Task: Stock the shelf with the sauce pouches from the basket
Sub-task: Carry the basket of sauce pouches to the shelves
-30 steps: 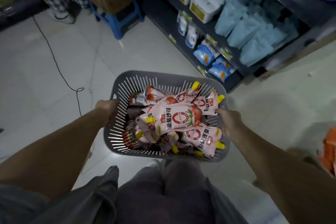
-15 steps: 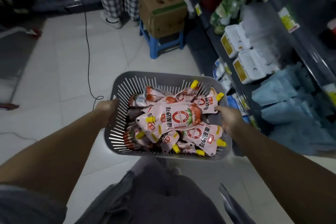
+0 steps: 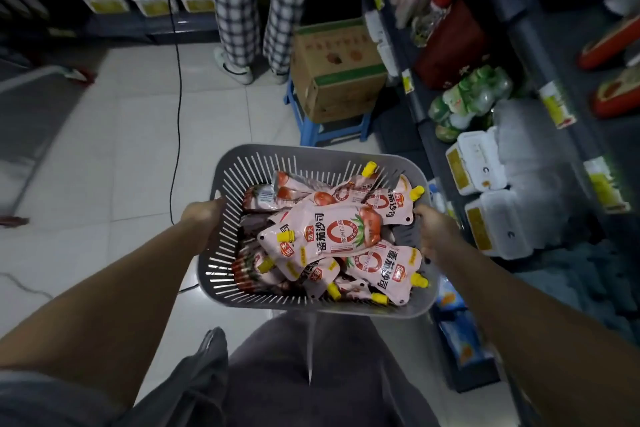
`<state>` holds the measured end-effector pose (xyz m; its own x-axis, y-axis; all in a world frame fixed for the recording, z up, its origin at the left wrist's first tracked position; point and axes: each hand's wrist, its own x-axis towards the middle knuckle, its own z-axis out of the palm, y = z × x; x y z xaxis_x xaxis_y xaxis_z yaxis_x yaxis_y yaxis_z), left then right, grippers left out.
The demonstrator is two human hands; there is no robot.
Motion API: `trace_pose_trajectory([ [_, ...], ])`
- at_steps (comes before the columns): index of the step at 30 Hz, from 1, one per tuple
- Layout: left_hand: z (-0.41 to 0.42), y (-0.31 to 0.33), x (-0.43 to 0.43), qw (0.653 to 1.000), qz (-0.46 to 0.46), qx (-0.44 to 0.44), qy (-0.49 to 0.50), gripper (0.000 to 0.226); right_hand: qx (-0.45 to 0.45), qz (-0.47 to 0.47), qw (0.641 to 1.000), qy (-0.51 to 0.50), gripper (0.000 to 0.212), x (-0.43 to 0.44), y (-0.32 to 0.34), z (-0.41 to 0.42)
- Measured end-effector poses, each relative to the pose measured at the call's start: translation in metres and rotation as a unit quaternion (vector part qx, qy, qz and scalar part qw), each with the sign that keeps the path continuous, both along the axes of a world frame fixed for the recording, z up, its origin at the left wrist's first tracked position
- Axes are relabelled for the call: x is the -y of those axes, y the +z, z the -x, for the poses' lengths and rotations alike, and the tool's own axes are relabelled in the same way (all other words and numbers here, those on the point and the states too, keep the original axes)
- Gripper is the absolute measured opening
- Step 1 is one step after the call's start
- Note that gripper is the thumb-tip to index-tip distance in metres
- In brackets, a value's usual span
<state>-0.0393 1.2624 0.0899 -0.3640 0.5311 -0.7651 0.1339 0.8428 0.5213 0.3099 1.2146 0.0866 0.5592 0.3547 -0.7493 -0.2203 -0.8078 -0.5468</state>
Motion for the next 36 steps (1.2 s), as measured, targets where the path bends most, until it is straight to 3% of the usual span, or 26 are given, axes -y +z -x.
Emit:
trace_pose_trajectory([
  [5,-0.017,-0.006,-0.058,1.000,0.009,-0.002,0.013,0.041,-0.034,-0.010,0.999,0.001,0.036,-0.066,0.000,-0.019],
  [12,-0.054,-0.004,-0.131,0.999,0.008,0.017,0.029,0.040,-0.068,-0.023,0.996,0.045,0.022,-0.155,0.003,-0.051],
  [21,-0.069,-0.008,-0.221,0.997,0.014,0.049,0.051,0.045,-0.047,-0.036,0.998,0.027,0.030,-0.262,-0.003,-0.069],
  [24,-0.069,-0.013,-0.262,0.997,0.022,0.056,0.045,0.046,-0.061,-0.025,0.997,0.039,0.021,-0.296,-0.001,-0.065],
  [29,-0.070,-0.013,-0.337,0.998,0.027,0.054,0.032,0.043,-0.071,-0.008,0.997,0.015,0.029,-0.359,0.000,-0.061],
  [31,-0.071,-0.014,-0.366,0.997,0.017,0.060,0.038,0.043,-0.078,-0.006,0.997,0.014,0.020,-0.385,-0.002,-0.061],
  [36,-0.077,-0.015,-0.429,0.997,0.009,0.069,0.038,0.041,-0.037,-0.009,0.999,-0.025,0.032,-0.445,0.001,-0.067],
])
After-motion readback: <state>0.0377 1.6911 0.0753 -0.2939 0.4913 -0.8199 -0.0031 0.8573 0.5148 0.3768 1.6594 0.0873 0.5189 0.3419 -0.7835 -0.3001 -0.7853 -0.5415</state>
